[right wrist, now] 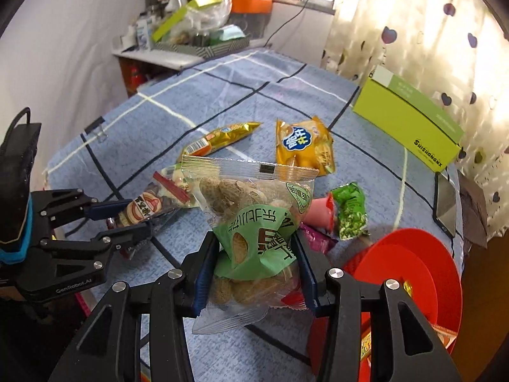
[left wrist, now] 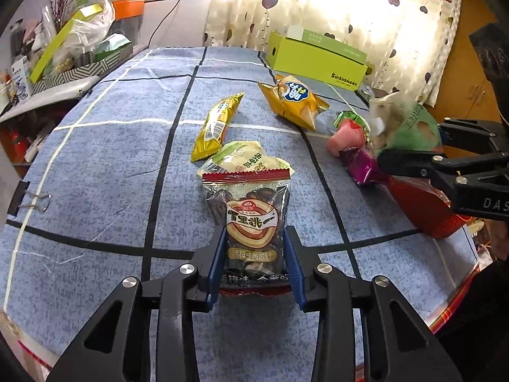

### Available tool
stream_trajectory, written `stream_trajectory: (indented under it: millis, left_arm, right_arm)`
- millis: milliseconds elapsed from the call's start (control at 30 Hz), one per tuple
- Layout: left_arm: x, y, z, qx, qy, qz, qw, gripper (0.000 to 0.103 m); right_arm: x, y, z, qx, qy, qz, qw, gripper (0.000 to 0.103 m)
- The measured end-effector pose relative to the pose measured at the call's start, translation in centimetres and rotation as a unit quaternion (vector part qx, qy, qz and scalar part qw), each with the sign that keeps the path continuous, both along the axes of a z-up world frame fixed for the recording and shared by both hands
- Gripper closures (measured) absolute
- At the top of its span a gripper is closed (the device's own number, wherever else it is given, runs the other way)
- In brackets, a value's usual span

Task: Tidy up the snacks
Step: 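Release the peanut bag into the bowl with the right tool while the left carries the packet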

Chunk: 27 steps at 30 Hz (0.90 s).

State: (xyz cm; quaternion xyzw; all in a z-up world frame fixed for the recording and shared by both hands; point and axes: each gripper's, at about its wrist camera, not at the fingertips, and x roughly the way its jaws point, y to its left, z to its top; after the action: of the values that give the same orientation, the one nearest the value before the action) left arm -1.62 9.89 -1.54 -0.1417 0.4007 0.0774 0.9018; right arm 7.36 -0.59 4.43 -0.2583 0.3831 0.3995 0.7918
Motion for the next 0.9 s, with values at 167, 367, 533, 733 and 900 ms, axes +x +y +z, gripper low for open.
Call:
stream_trajectory:
  millis: [167,367,533,733,900]
  left_arm:
    - [-0.6,-0.4,1.1,0.004,-0.009,0.002,1.0,0.067]
    - [-0.5,-1.3,2.6,0.008,-0.023,-0.005,0.9997,0.067]
    - [0.1,-2.1,3.6,0.01,-0.031,-0.013,0.9994,0.067]
    - [1.1,-3.2,4.4,0.013,-0.037,-0.025,0.9989,0.067]
    - [2.0,-4.2,5.1,0.014,-0.045,-0.035,0.9983,0.067]
  right_arm:
    - [-0.5,-1.0,0.8,0.018,-0.011,-0.01,1.0,0.058]
    - [-0.8,-2.0,1.7,0.034,-0.024,-0.02,0.999,0.058]
    - [-0.9,-2.8,2.0,0.043,-0.027,-0.025,0.998,0.058]
    - [-0.6,-4.0,2.2,0.05,-0.026,-0.034,0.998,0.058]
    - [-0.2,-5.0,2.4,0.058,-0.027,-0.047,0.997,0.058]
